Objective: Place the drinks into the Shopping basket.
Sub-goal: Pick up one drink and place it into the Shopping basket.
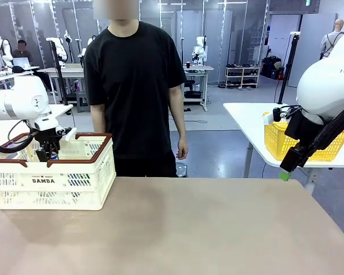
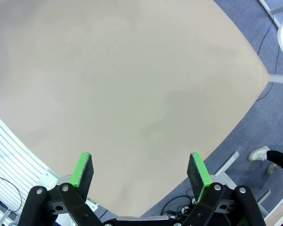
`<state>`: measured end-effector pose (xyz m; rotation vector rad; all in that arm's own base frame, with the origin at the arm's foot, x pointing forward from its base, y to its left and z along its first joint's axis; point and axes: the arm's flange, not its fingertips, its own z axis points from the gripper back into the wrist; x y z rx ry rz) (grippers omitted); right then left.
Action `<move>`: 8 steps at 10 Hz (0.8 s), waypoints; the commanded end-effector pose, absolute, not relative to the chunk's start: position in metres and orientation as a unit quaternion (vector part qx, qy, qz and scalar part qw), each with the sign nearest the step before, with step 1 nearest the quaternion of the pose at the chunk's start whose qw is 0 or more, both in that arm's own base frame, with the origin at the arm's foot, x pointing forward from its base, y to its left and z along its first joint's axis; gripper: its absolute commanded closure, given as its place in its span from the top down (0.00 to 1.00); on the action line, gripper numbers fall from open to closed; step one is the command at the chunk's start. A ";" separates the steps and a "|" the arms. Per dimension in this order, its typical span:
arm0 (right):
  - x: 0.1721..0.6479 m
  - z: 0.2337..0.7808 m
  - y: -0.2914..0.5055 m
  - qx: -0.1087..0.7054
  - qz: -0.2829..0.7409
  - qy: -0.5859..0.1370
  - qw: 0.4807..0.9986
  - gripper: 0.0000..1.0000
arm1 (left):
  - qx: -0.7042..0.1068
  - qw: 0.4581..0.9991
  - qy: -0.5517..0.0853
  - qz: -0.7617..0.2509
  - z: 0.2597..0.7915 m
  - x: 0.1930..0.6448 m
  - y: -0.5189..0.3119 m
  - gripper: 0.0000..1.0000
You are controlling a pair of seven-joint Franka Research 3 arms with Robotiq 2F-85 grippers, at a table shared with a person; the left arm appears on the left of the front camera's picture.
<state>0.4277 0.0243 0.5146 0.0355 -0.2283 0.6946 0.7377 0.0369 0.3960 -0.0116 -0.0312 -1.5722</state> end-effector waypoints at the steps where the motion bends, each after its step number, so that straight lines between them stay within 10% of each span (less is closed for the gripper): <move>1: 0.427 0.515 0.022 0.016 0.347 -0.111 0.931 1.00 | 0.002 0.692 -0.017 -0.722 0.396 0.744 0.041 0.58; 8: 0.427 0.515 0.022 0.016 0.347 -0.111 0.931 1.00 | -0.004 0.663 0.001 -0.749 0.366 0.738 0.040 0.58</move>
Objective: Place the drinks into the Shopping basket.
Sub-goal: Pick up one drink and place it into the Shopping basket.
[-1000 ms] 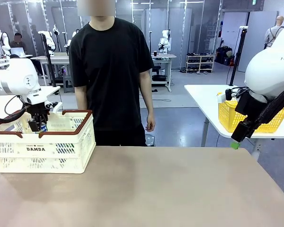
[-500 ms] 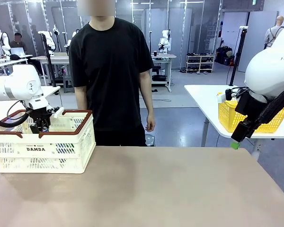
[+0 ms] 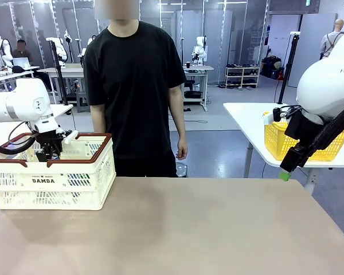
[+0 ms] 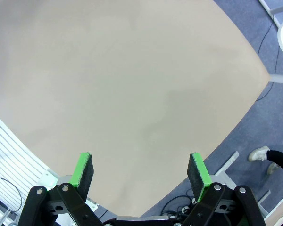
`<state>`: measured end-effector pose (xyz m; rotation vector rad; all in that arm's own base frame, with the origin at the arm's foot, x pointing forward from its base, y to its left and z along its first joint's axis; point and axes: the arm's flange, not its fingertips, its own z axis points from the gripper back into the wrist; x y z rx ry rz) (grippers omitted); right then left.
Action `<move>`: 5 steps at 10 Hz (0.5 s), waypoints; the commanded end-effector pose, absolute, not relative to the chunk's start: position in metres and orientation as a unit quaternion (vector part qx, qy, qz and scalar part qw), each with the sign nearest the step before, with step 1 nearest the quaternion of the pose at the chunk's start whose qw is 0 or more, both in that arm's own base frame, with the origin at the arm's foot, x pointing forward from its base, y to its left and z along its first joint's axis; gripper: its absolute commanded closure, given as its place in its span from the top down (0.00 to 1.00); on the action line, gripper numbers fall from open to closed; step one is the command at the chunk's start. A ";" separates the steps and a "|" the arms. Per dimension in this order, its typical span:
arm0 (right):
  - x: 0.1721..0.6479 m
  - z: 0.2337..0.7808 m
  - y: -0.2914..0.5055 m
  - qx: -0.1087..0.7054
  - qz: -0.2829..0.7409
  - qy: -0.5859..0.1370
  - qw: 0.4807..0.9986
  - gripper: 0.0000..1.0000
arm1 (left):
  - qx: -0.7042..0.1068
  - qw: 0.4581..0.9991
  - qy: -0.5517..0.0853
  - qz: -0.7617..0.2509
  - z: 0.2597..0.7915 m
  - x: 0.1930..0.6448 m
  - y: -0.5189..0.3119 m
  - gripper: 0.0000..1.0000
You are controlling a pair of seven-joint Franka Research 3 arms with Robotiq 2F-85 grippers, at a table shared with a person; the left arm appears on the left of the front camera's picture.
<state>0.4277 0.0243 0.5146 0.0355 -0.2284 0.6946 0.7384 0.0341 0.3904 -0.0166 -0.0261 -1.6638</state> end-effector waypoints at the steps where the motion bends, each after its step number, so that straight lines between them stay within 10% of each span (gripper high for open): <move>1: 0.427 0.515 0.022 0.016 0.347 -0.111 0.931 1.00 | -0.012 0.663 0.006 -0.748 0.363 0.735 0.038 0.58; 5: 0.427 0.515 0.022 0.016 0.347 -0.111 0.931 1.00 | 0.020 0.669 -0.015 -0.743 0.373 0.706 0.031 0.58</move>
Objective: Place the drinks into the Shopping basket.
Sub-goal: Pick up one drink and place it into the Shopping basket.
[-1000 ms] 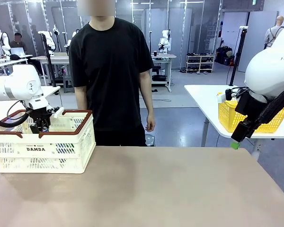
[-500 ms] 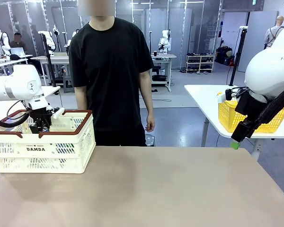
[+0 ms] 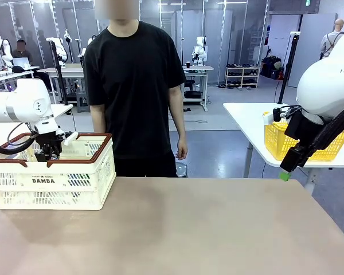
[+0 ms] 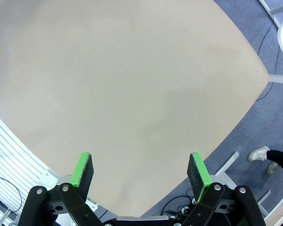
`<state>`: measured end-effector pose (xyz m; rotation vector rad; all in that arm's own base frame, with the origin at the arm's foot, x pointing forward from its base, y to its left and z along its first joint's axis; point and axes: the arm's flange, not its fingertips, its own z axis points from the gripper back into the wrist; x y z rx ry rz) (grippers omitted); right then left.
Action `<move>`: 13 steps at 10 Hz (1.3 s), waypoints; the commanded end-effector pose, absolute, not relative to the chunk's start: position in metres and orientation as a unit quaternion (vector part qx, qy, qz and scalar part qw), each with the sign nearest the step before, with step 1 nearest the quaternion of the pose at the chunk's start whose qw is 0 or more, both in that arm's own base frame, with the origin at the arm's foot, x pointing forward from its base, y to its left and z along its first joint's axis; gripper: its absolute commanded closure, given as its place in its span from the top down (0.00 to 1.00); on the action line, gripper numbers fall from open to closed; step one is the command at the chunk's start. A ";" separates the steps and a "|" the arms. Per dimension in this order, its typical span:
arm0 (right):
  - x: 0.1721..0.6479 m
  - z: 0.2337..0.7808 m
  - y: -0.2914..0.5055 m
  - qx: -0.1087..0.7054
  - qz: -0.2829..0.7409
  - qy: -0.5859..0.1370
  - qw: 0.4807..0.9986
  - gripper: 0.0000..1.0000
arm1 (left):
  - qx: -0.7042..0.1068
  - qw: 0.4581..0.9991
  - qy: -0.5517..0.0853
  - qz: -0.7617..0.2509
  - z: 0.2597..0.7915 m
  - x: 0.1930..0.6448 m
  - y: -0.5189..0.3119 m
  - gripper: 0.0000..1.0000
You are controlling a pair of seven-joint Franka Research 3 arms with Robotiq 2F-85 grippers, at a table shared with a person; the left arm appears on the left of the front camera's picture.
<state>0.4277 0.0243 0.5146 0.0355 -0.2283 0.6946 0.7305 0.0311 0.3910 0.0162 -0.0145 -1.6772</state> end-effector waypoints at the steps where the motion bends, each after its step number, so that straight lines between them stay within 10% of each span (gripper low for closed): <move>1: 0.427 0.515 0.022 0.016 0.347 -0.111 0.931 1.00 | 0.018 0.671 -0.021 -0.741 0.373 0.699 0.031 0.58; 13: 0.427 0.515 0.022 0.016 0.347 -0.111 0.931 1.00 | -0.022 0.661 -0.021 -0.750 0.344 0.700 0.028 0.58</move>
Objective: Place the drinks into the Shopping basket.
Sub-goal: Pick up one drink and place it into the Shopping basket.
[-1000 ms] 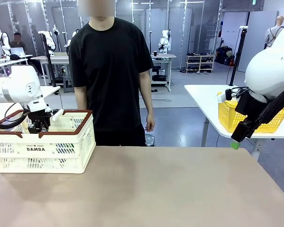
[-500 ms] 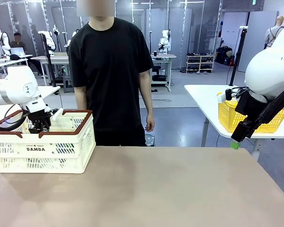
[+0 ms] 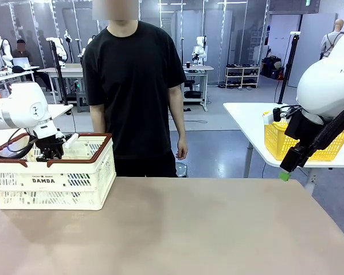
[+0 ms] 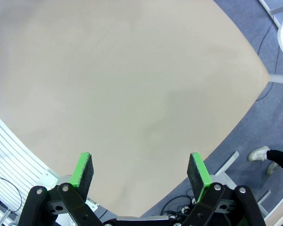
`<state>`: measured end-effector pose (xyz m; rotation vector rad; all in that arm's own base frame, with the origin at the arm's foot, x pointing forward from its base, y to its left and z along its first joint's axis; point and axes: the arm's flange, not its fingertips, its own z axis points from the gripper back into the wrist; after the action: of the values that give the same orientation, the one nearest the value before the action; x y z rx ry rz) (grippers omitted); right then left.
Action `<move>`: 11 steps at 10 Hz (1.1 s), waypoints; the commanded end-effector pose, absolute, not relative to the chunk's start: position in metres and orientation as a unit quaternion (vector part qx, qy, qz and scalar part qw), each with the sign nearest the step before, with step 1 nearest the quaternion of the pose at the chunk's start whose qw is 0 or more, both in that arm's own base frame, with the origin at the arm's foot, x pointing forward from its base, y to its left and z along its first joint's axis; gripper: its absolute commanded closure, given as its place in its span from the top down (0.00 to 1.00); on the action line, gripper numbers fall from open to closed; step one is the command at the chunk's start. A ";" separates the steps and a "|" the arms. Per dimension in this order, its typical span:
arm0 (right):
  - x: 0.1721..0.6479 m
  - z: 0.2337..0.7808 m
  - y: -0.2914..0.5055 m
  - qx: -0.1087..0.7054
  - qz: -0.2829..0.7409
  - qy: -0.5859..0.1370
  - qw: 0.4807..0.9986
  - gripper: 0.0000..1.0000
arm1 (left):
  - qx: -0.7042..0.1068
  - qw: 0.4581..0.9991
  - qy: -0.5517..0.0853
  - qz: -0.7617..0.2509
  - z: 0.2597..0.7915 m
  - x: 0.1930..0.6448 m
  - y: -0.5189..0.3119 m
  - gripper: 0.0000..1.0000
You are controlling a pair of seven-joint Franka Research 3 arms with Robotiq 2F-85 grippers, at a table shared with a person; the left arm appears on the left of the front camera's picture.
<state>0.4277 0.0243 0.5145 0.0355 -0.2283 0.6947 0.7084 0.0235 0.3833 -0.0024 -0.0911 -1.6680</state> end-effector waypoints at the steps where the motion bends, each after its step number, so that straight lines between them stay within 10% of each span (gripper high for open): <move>1: 0.427 0.515 0.022 0.016 0.347 -0.111 0.931 1.00 | -0.029 0.660 -0.022 -0.750 0.346 0.699 0.029 0.67; 4: 0.427 0.515 0.022 0.016 0.347 -0.111 0.931 1.00 | -0.019 0.657 -0.020 -0.753 0.356 0.697 0.028 0.97; 11: 0.427 0.515 0.022 0.016 0.347 -0.111 0.931 1.00 | 0.015 0.657 -0.051 -0.752 0.405 0.684 0.026 1.00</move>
<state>0.4277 0.0243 0.5145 0.0355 -0.2283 0.6947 0.6982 0.0244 0.4042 0.0186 -0.0967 -1.6893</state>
